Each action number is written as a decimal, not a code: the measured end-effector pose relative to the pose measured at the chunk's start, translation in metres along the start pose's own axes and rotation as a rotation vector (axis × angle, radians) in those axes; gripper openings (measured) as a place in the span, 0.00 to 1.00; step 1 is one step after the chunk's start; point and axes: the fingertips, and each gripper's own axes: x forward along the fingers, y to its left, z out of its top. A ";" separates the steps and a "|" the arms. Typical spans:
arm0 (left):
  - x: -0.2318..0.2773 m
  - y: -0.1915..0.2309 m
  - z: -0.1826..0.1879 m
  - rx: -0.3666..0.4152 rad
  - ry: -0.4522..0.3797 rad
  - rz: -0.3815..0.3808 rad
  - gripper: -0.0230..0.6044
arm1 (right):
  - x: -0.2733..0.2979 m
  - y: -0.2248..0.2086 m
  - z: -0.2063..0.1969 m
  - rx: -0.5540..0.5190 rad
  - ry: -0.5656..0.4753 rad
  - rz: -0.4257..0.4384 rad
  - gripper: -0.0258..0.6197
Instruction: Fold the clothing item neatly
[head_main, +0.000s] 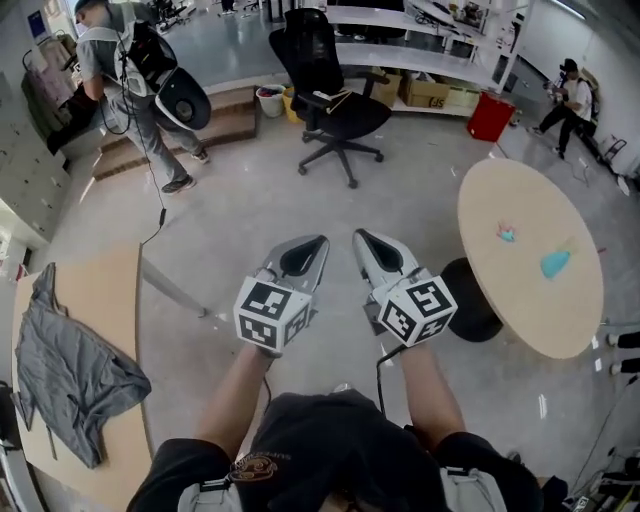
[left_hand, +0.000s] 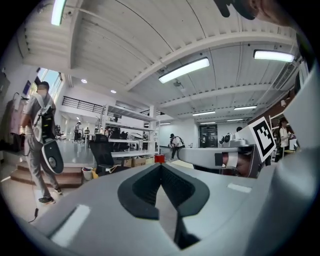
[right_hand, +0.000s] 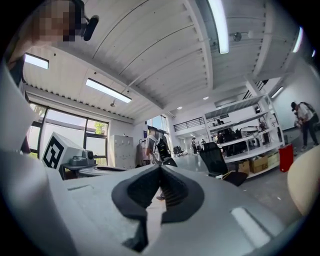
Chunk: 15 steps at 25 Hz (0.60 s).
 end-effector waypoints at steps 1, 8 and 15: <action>-0.012 0.012 -0.001 -0.006 -0.001 0.026 0.05 | 0.012 0.012 -0.001 -0.001 0.005 0.026 0.04; -0.126 0.102 -0.019 -0.064 0.000 0.250 0.05 | 0.089 0.131 -0.021 -0.009 0.048 0.251 0.04; -0.272 0.166 -0.055 -0.111 -0.003 0.527 0.05 | 0.136 0.275 -0.065 0.000 0.097 0.502 0.04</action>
